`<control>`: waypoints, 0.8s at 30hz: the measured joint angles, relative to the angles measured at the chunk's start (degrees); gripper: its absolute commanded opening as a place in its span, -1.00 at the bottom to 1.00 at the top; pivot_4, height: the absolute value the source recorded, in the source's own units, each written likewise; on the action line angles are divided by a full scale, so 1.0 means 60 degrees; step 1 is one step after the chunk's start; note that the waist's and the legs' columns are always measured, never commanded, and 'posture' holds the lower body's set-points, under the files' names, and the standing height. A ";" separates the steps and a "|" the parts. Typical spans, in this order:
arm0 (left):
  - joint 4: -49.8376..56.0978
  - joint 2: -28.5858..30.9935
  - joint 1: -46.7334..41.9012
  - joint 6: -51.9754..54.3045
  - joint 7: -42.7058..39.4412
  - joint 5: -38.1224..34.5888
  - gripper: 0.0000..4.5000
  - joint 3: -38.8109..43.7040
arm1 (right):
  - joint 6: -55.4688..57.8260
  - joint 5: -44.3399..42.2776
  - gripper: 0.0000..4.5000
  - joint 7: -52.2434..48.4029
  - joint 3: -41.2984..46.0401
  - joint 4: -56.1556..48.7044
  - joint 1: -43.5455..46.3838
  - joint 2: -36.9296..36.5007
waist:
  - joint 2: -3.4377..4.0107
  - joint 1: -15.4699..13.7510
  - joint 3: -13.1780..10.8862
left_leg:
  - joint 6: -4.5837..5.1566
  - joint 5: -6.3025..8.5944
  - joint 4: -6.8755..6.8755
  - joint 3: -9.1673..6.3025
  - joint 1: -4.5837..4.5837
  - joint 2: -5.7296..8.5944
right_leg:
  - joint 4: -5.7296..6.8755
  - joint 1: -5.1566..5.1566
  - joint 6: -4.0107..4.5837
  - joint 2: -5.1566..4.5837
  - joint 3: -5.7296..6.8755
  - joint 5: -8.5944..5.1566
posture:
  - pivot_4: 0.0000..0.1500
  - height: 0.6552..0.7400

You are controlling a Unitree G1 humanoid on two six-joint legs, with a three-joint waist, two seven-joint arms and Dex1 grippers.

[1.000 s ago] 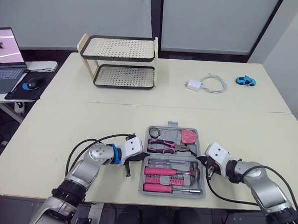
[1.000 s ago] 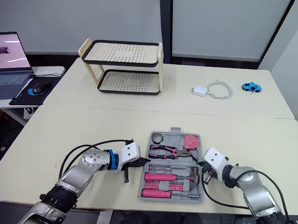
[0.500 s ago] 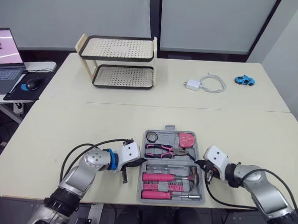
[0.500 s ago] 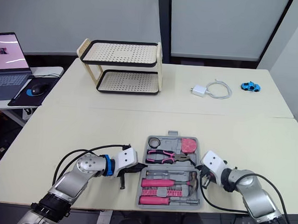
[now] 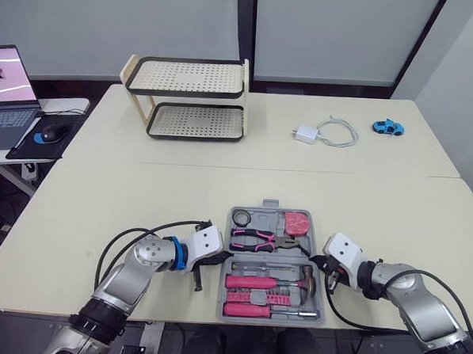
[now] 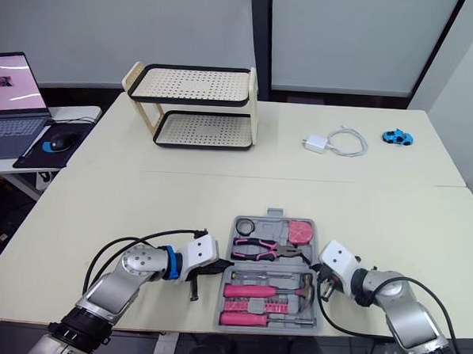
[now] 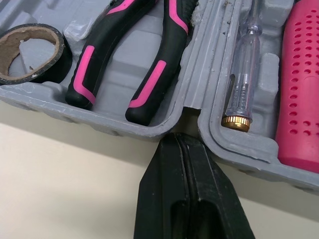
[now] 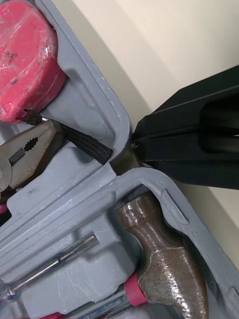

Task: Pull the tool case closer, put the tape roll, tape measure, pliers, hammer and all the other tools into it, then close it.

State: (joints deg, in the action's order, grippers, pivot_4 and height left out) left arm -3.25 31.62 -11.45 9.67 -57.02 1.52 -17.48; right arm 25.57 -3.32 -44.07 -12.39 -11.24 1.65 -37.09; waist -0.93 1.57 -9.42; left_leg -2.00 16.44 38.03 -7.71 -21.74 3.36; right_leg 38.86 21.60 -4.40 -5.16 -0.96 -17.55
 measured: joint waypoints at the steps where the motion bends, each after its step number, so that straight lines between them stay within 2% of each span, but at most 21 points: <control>1: 0.0028 0.0013 0.0015 0.0007 0.0000 0.0001 -1.00 -0.0002 | 0.0000 0.0000 -0.99 -0.0002 -0.0003 0.0000 0.0004 0.0001 | 0.0000 0.0000 0.0000 | 0.0001 0.0000 0.0000 0.0001 0.0000 0.0000 | 0.0000 0.0000 0.0000 0.0000 0.0000 0.0000 | 1.00 1.00; 24: 0.0107 0.0123 0.0078 0.0019 0.0007 0.0001 -1.00 -0.0006 | 0.0140 0.0038 -0.99 -0.0166 -0.0037 0.0015 0.0122 0.0102 | 0.0002 0.0001 0.0001 | 0.0001 0.0001 -0.0001 0.0000 0.0001 0.0000 | 0.0000 0.0002 0.0000 0.0000 0.0000 0.0000 | 1.00 1.00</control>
State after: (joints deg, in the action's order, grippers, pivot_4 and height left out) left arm -2.61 32.36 -10.98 9.78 -56.98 1.53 -17.52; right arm 26.41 -3.09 -45.07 -12.61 -11.15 2.38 -36.48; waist -0.92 1.58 -9.42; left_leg -2.00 16.45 38.02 -7.71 -21.73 3.36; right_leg 38.86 21.61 -4.40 -5.16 -0.96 -17.55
